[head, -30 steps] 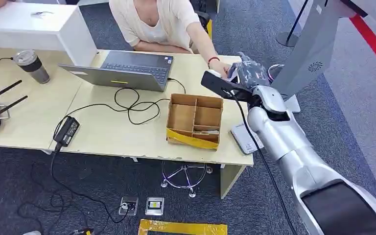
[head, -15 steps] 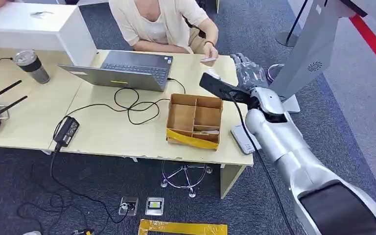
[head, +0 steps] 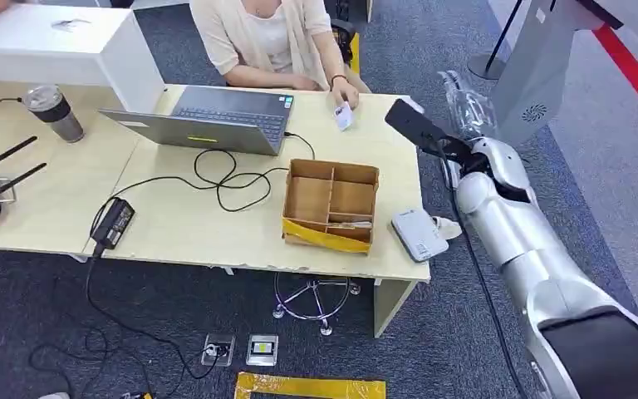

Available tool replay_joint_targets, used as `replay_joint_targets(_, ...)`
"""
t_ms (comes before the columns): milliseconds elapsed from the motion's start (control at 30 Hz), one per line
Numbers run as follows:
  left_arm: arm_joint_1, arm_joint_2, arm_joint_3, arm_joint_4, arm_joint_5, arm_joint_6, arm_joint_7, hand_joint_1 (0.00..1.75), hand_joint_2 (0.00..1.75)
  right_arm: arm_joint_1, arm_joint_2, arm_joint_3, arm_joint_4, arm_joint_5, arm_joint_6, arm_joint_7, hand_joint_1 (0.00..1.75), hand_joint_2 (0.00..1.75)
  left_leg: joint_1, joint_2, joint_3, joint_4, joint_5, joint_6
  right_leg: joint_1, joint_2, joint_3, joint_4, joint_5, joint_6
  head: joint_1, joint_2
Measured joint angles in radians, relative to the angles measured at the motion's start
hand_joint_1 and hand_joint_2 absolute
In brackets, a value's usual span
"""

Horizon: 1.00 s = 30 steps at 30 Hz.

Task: Pass the card to the sensor for recognition and then transmit it.

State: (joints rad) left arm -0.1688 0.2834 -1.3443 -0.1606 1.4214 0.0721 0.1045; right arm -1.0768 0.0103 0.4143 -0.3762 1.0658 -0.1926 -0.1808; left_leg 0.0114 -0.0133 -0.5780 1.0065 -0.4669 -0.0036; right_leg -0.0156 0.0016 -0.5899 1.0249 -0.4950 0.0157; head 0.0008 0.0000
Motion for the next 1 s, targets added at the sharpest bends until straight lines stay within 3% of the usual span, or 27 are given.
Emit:
replay_joint_targets(167, -0.001, -0.004, 0.000, 0.000, 0.006, 0.002, 0.003, 0.00, 0.00, 0.004, -0.027, -0.024, -0.015, -0.013, 0.000, -0.005, 0.00, 0.00, 0.000, 0.001, 0.000, 0.000, 0.000, 0.000, 0.000, 0.000, -0.001, 0.000, 0.000, 0.000, 0.000, 0.000)
replay_joint_targets(200, -0.001, -0.005, 0.000, 0.000, 0.010, 0.004, 0.004, 0.00, 0.00, 0.004, -0.033, -0.029, -0.019, -0.018, 0.002, -0.010, 0.00, 1.75, 0.000, 0.001, 0.000, 0.000, 0.000, 0.000, 0.000, 0.000, -0.001, 0.000, 0.000, 0.000, 0.000, 0.000)
replay_joint_targets(333, -0.001, -0.010, 0.000, 0.000, 0.030, 0.012, 0.015, 0.00, 0.00, 0.018, -0.065, -0.039, -0.051, -0.059, 0.038, -0.038, 0.00, 1.75, 0.000, 0.000, 0.000, 0.000, 0.000, 0.000, 0.000, 0.000, 0.000, 0.000, 0.000, 0.000, 0.000, 0.000)
replay_joint_targets(500, -0.001, -0.011, 0.000, 0.000, 0.053, 0.024, 0.031, 0.00, 0.00, 0.093, -0.103, -0.037, -0.153, -0.167, 0.102, -0.026, 0.00, 1.75, 0.000, 0.000, 0.000, 0.000, 0.000, 0.000, 0.000, 0.000, 0.000, 0.000, 0.000, 0.000, 0.000, 0.000)
replay_joint_targets(800, -0.001, -0.012, 0.004, 0.000, 0.074, 0.064, 0.045, 0.00, 0.00, 0.231, -0.138, 0.016, -0.420, -0.296, 0.080, 0.101, 0.00, 1.75, 0.001, 0.001, 0.000, 0.000, 0.000, 0.000, 0.001, 0.000, 0.000, 0.000, 0.000, 0.000, 0.000, 0.000)
replay_joint_targets(1000, -0.001, -0.016, 0.005, 0.000, 0.084, 0.086, 0.054, 0.00, 0.00, 0.324, -0.172, 0.053, -0.618, -0.298, 0.087, 0.136, 0.00, 1.75, 0.001, 0.001, 0.000, 0.000, 0.000, 0.000, 0.001, 0.000, 0.000, 0.000, 0.000, 0.000, 0.000, 0.000)
